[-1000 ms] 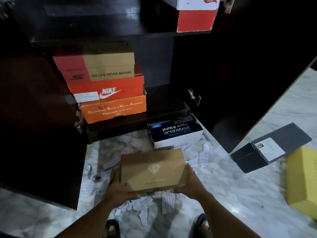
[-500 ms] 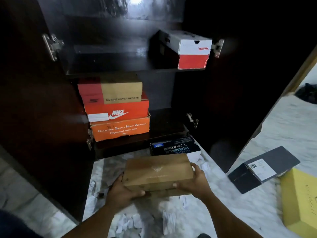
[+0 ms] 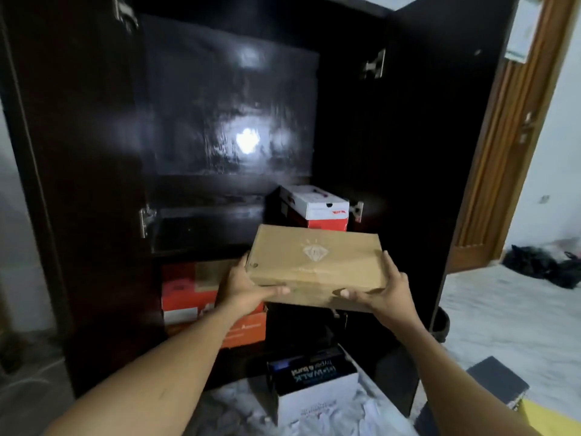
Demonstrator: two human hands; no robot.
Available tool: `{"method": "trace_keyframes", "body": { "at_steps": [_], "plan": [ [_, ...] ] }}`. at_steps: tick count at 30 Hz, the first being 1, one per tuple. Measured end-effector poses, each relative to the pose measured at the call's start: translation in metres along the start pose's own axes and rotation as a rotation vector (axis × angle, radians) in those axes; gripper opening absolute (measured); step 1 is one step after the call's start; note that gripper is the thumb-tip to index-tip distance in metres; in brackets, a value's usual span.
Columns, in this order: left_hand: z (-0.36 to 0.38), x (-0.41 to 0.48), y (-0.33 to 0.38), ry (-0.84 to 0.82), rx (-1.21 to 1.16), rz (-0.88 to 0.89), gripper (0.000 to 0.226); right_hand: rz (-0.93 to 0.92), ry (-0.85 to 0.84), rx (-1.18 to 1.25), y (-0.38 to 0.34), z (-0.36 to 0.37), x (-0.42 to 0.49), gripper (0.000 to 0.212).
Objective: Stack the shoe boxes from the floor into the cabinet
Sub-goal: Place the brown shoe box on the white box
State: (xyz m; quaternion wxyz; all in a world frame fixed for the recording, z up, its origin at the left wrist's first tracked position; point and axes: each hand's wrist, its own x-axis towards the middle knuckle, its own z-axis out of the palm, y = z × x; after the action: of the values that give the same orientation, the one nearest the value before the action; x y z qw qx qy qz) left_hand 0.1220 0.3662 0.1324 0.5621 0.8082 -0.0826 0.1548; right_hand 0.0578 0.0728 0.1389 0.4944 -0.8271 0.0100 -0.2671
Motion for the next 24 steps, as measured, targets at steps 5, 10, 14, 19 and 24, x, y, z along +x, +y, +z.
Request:
{"method": "trace_keyframes", "body": {
  "at_steps": [5,10,14,19,24],
  "plan": [
    [0.001,0.059,0.071,0.044,0.076,0.164,0.105,-0.115,0.122,0.018,-0.043,-0.032,0.026,0.118],
    [0.02,0.124,0.111,0.048,0.06,0.192,0.106,-0.171,0.218,0.078,-0.052,-0.032,0.058,0.09],
    [0.048,0.166,0.118,0.055,0.034,0.173,0.112,-0.175,0.351,0.109,-0.039,-0.008,0.085,0.08],
    [0.081,0.197,0.105,0.05,-0.047,0.165,0.083,-0.149,0.467,0.135,-0.03,0.037,0.106,0.074],
    [0.118,0.2,0.109,-0.046,-0.179,0.168,0.058,-0.213,0.37,0.1,-0.025,0.07,0.121,0.071]
  ]
}}
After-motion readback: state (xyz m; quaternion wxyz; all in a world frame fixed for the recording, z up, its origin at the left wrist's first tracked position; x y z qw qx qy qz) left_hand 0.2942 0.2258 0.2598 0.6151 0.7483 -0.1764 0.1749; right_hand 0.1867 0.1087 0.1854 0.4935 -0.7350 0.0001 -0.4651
